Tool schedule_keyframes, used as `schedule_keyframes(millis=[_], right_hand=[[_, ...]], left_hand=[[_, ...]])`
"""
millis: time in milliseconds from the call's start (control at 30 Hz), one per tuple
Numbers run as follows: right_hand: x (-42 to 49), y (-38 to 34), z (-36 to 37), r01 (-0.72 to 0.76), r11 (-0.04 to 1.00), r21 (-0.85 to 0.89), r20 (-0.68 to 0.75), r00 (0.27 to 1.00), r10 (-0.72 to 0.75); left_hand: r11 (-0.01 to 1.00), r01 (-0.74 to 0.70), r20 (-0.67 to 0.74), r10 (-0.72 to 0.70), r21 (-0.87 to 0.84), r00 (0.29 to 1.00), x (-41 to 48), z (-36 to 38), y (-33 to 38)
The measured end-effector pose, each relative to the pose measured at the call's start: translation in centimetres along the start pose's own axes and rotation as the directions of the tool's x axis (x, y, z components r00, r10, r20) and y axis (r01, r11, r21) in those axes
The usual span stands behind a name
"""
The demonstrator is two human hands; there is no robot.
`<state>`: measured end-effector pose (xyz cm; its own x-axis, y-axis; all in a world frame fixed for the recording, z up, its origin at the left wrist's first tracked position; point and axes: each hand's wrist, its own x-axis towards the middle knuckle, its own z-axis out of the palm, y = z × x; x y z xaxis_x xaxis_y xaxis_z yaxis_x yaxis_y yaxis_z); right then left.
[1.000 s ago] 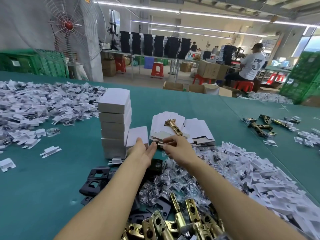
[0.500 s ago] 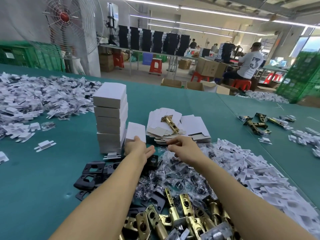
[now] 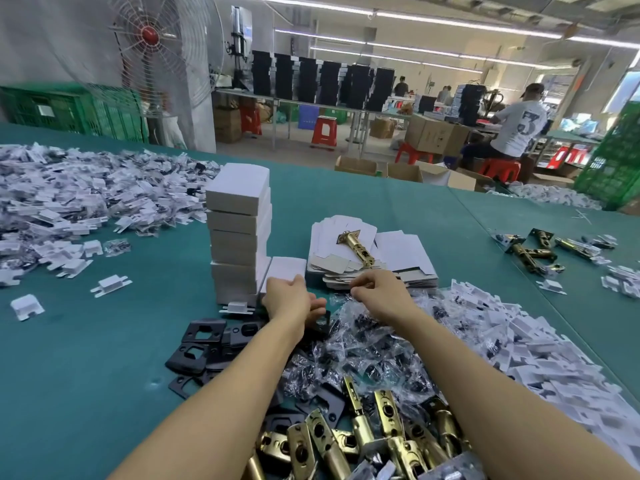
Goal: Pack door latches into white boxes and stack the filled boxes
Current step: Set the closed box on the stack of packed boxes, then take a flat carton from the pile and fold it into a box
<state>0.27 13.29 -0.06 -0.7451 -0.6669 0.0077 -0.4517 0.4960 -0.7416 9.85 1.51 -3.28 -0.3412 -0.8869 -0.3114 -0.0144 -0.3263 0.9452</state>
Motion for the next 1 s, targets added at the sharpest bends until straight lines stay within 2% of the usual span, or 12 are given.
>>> schedule_keyframes(millis=[67,133,200,267,367,433,500,567,700,833,933,1000], right_hand=[[0.7,0.3,-0.1,-0.005,1.000,-0.019,-0.040,0.999,0.005],[1.9,0.6,-0.2,0.019,0.997,-0.079,-0.090,0.996,-0.027],[3.6,0.8,-0.3,0.044,0.968,-0.248,-0.106,0.992,-0.072],[5.3,0.7,-0.3,0.040,0.907,-0.420,-0.049,0.997,-0.067],[7.4,0.4,0.0,0.042,0.839,-0.542,0.037,0.999,-0.026],[8.2,0.6,0.3,0.034,0.840,-0.541,0.024,0.999,-0.025],[8.4,0.8,0.7,0.028,0.866,-0.499,-0.054,0.996,-0.064],[8.2,1.2,1.0,0.045,0.896,-0.442,-0.128,0.985,-0.113],[7.7,1.6,1.0,0.039,0.965,-0.260,-0.231,0.968,-0.101],[7.5,1.9,0.5,-0.023,0.994,-0.104,-0.307,0.952,-0.010],[7.4,1.7,0.1,-0.072,0.996,0.060,-0.394,0.915,0.090],[7.3,1.3,-0.1,-0.077,0.984,0.161,-0.455,0.879,0.143]], left_hand=[[0.966,-0.140,0.100,0.121,0.219,0.988,0.2,0.4,0.1],[0.867,-0.236,0.162,0.182,0.439,0.970,0.6,0.5,0.2],[0.818,-0.290,0.202,0.216,0.497,0.955,0.9,0.7,0.3],[0.756,-0.366,0.257,0.266,0.542,0.929,1.0,0.9,0.1],[0.500,-0.555,0.350,0.448,0.665,0.823,0.9,1.4,-0.3],[0.338,-0.647,0.420,0.544,0.683,0.727,1.4,2.1,-0.2],[0.132,-0.700,0.549,0.526,0.702,0.649,2.5,3.1,0.2],[0.012,-0.716,0.639,0.442,0.698,0.630,3.6,3.8,0.7],[-0.021,-0.738,0.673,0.428,0.674,0.603,5.0,4.2,1.1],[-0.009,-0.734,0.666,0.429,0.679,0.610,5.3,3.8,1.8],[-0.081,-0.669,0.617,0.482,0.739,0.622,4.7,3.8,2.7],[-0.055,-0.621,0.545,0.544,0.782,0.638,4.0,3.8,3.1]])
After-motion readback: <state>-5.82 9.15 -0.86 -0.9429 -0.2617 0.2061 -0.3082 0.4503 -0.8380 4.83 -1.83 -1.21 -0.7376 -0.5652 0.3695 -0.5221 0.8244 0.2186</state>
